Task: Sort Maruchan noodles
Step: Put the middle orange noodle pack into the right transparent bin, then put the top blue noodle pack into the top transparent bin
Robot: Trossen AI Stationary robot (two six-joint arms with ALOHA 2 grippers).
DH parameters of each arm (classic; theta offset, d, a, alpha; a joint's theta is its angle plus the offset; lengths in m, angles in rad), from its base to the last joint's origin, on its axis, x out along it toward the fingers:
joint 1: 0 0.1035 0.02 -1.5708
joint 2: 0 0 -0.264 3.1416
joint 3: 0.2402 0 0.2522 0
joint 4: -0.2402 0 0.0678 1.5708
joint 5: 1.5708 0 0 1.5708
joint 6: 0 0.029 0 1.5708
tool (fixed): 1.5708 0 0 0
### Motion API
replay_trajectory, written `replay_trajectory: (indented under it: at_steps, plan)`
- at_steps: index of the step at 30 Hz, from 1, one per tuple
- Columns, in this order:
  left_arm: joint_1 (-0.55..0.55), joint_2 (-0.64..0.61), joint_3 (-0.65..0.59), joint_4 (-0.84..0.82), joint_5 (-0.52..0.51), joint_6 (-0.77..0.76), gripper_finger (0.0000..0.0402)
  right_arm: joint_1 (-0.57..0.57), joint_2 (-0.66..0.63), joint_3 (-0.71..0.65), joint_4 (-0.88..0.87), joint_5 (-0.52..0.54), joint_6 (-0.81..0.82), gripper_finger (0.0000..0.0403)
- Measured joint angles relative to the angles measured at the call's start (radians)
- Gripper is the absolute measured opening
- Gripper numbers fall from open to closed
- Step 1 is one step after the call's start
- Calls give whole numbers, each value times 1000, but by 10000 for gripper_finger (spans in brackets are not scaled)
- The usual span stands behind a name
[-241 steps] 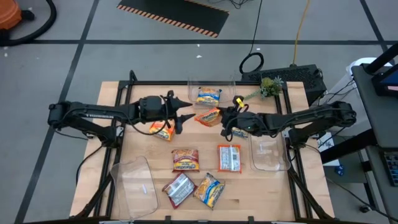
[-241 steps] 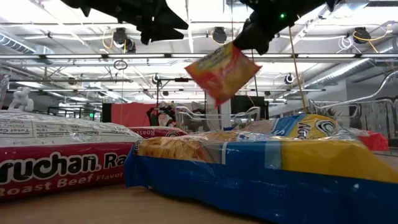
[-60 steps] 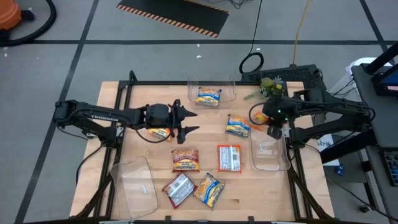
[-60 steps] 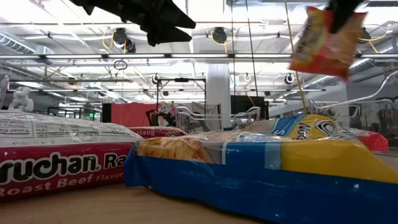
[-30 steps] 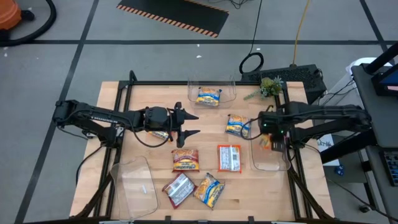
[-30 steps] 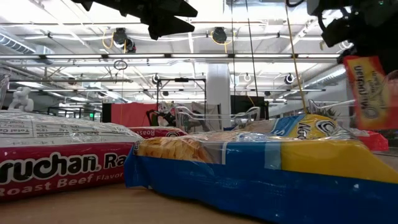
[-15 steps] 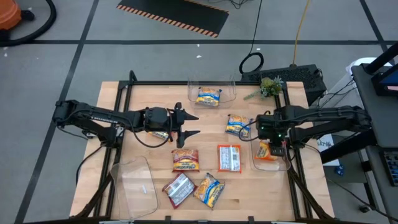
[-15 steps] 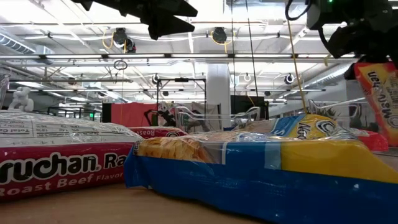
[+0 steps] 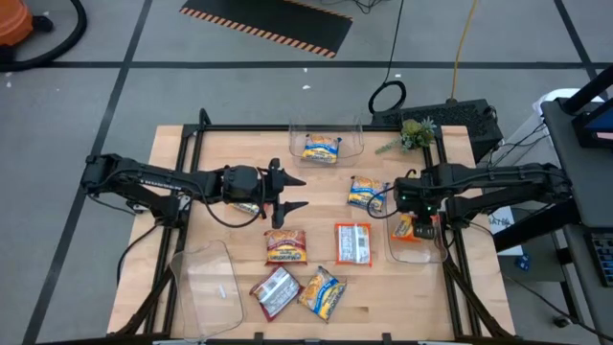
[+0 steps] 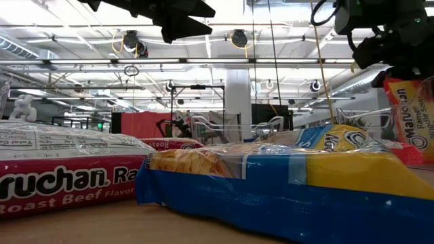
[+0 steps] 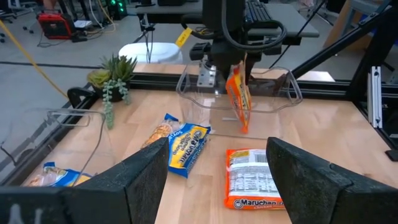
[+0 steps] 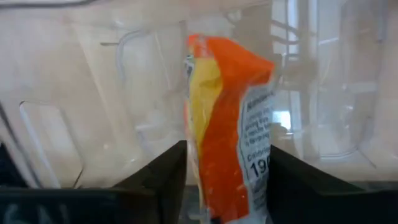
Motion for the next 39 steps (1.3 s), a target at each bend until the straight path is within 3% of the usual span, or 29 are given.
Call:
replay_trajectory:
  at_steps: [7, 14, 19, 28, 33, 39]
  plan:
    - [0, 0, 0, 0, 0, -3, 274, 0, 0, 0, 1, 116, -7, 219]
    - [0, 0, 0, 0, 0, -3, 274, 0, 0, 0, 0, 243, -4, 224]
    - [0, 0, 0, 0, 0, -3, 274, 0, 0, 9, -5, 273, 30, 224]
    - [0, 0, 0, -47, 0, -8, 274, 34, -69, 84, 9, 257, 461, 224]
    - [-9, 0, 0, -153, 0, -6, 274, 106, -164, 84, 114, 466, 608, 224]
    - [-19, 0, 0, -245, 1, 20, 274, 170, -207, 82, 299, 609, 583, 224]
